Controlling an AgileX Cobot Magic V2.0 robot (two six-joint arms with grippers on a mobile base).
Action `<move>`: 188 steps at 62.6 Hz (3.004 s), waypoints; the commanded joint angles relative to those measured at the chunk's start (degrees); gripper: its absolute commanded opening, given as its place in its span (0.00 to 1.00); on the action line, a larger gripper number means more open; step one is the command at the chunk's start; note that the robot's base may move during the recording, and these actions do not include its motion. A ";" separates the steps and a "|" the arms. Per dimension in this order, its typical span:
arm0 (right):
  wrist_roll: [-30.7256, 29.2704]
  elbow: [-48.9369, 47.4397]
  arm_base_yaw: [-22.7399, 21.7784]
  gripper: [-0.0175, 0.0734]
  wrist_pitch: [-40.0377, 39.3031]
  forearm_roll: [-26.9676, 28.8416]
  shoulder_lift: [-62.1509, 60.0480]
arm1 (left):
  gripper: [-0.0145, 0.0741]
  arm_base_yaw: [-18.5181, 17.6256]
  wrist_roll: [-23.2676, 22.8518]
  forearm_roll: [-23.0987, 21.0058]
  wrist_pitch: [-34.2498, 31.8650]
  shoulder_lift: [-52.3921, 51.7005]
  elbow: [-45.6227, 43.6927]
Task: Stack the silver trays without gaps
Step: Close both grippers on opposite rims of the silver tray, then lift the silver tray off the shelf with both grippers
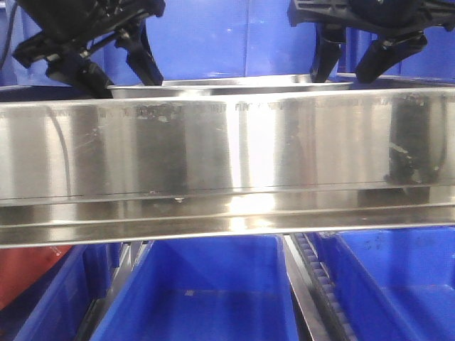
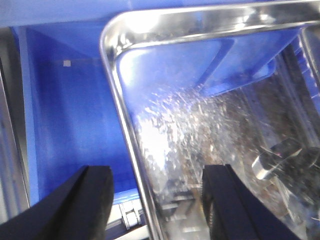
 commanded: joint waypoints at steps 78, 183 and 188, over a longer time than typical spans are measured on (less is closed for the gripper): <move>-0.08 -0.42 -0.20 0.32 1.34 2.86 2.85 | 0.38 -0.04 -2.60 2.33 0.04 1.41 -0.68; -0.08 -6.59 4.43 0.12 -2.17 -4.83 -13.01 | 0.15 -8.00 -19.83 22.01 -7.42 -22.46 -0.68; -0.08 -6.59 4.84 0.12 -2.77 -4.98 -13.01 | 0.15 -8.00 -19.83 23.16 -8.41 -22.46 -0.68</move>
